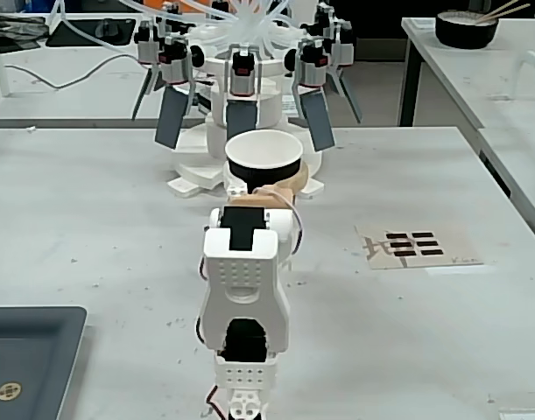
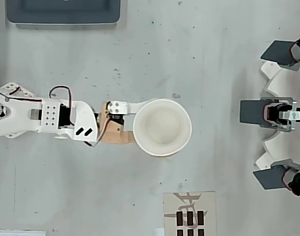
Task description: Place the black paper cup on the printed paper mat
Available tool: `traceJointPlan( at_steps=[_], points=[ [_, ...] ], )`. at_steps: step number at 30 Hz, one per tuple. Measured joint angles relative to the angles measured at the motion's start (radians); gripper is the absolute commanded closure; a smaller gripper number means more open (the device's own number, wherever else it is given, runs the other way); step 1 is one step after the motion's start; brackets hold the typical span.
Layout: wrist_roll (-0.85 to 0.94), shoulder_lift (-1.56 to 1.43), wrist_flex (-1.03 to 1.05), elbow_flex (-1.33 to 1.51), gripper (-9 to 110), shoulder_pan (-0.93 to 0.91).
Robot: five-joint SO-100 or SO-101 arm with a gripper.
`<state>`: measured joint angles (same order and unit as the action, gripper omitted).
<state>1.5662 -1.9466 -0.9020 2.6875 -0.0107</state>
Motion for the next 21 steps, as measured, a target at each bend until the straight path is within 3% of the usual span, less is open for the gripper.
traceJointPlan(
  at_steps=[21],
  points=[
    [0.000,-0.135,-0.109,0.198,91,-0.025]
  ],
)
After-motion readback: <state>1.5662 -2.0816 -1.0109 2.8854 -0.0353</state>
